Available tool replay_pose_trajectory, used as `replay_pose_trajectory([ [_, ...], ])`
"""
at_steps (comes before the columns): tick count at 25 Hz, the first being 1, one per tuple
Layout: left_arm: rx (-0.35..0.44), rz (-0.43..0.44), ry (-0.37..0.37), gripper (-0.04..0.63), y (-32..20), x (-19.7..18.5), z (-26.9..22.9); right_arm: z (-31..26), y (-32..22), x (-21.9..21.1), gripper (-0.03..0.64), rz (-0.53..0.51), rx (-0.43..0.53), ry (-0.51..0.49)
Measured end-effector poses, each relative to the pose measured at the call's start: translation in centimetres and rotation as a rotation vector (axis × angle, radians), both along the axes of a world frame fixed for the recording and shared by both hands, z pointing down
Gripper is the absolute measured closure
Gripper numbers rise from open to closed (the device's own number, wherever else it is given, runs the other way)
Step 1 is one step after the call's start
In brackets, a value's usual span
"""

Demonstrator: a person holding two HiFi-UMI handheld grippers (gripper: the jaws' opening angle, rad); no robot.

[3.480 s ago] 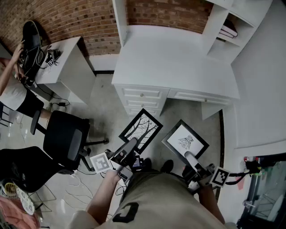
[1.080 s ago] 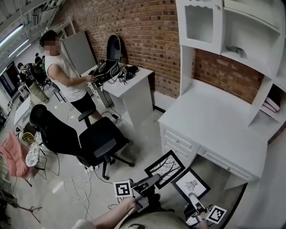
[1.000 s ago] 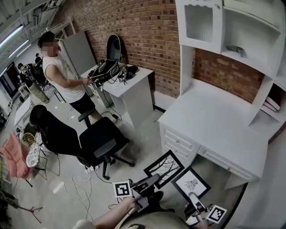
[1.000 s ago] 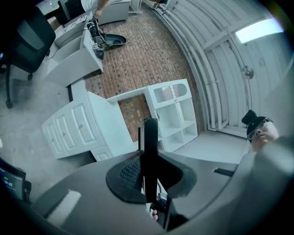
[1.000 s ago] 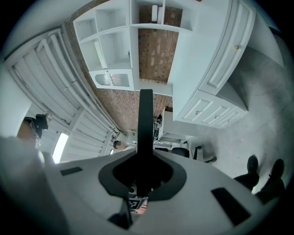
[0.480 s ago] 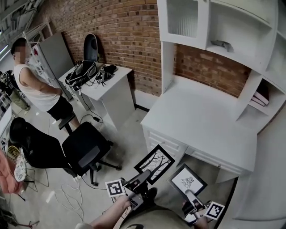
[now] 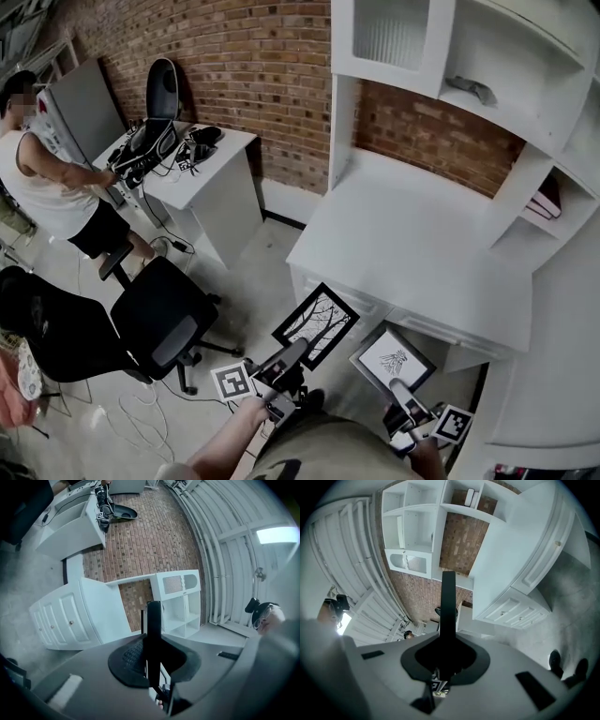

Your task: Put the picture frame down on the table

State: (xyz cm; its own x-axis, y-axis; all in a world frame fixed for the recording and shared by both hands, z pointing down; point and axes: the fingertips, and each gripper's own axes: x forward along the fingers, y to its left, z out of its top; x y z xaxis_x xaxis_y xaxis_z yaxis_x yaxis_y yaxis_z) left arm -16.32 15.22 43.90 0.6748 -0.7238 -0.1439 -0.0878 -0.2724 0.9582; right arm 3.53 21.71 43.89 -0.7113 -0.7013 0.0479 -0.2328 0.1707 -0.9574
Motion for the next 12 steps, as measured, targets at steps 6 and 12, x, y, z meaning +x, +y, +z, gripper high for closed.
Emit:
replay_pose_trajectory([
  [6,0.008,-0.023,0.027,0.554,-2.4,-3.6,0.5,0.3,-2.4,-3.0,0.598,-0.003,-0.036,0.045],
  [12,-0.009,-0.019,0.053,0.554,-4.1,-5.0,0.7,0.1,-3.8,-4.9,0.598,0.0,-0.056,0.051],
])
